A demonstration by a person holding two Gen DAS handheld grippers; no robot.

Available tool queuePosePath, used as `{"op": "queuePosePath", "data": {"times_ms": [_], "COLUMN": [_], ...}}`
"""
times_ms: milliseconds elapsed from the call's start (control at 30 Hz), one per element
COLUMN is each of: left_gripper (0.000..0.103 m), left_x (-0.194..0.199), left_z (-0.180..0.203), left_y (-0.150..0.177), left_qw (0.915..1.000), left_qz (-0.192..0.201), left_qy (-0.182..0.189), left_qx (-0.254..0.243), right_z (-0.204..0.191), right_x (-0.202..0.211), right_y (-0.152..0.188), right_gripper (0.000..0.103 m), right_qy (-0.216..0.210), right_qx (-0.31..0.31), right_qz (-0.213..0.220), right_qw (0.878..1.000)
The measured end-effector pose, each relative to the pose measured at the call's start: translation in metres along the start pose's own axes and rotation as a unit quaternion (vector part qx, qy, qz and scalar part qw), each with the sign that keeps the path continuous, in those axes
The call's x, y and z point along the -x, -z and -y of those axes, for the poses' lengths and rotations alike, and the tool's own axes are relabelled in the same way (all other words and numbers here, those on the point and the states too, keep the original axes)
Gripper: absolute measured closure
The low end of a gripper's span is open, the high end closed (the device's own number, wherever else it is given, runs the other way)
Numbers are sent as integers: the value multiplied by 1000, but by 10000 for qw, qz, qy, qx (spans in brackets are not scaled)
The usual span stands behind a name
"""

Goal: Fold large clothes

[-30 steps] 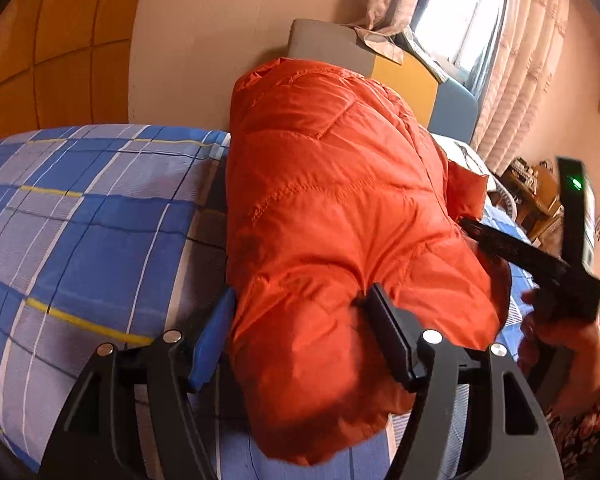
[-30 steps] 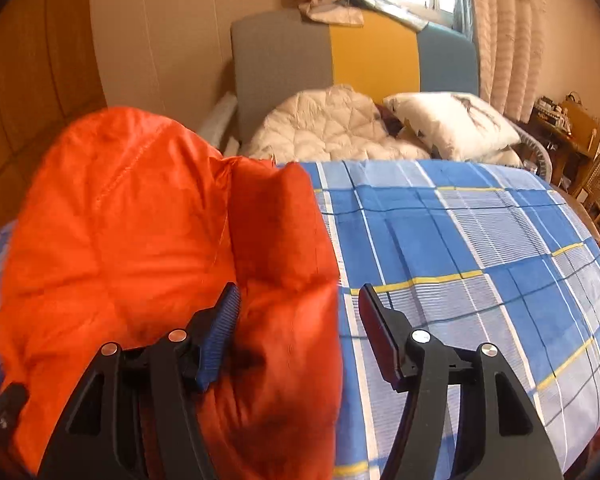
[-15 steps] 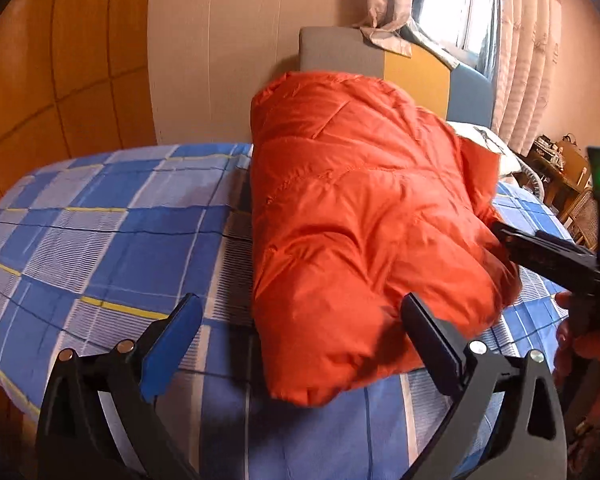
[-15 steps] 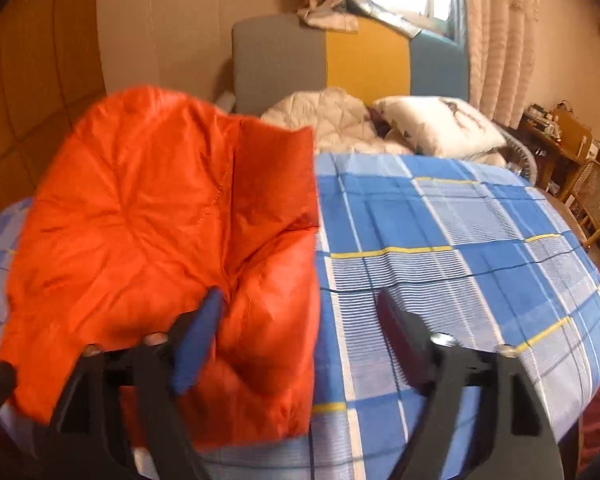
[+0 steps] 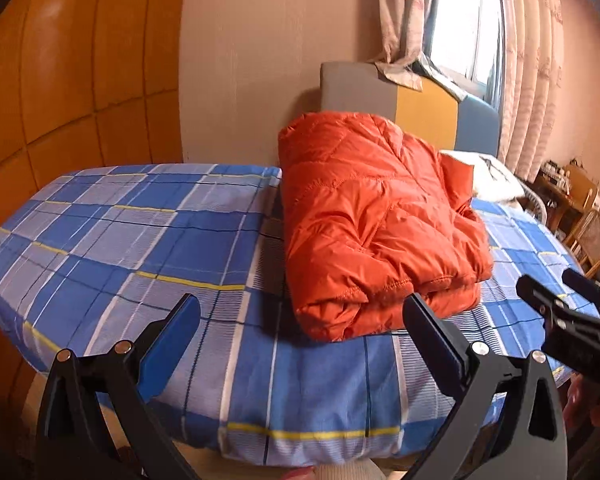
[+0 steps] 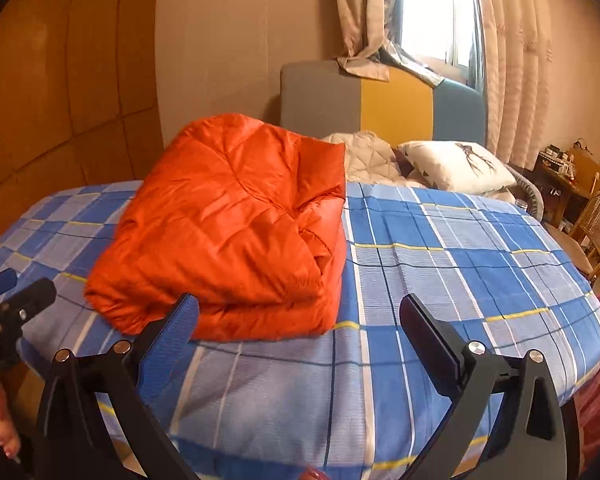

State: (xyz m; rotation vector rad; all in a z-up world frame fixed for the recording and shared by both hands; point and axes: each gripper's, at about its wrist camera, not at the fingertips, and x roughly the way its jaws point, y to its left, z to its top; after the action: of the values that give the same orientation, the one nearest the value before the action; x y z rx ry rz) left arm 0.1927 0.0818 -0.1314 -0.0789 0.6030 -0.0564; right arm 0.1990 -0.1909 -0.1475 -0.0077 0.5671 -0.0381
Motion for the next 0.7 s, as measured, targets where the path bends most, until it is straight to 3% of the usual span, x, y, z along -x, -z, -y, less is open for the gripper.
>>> {"op": "queuePosePath", "data": {"times_ms": [133, 267, 700], "left_gripper": [2, 2, 2], "left_x": [15, 30, 37], "left_z": [-8, -5, 2], "left_y": [5, 13, 15], "left_qw": [9999, 9983, 9988], "left_qz": [73, 327, 309], "left_qy": [-36, -472, -346], "left_qx": [111, -84, -129], "right_z": [-4, -12, -14], "right_x": [15, 28, 38], "right_y": [1, 2, 8], "right_gripper": [3, 3, 3], "right_qy": [-69, -110, -104], "right_qx": [-109, -60, 11], "right_qz": [129, 257, 346], "right_qw": [9998, 9996, 9993]}}
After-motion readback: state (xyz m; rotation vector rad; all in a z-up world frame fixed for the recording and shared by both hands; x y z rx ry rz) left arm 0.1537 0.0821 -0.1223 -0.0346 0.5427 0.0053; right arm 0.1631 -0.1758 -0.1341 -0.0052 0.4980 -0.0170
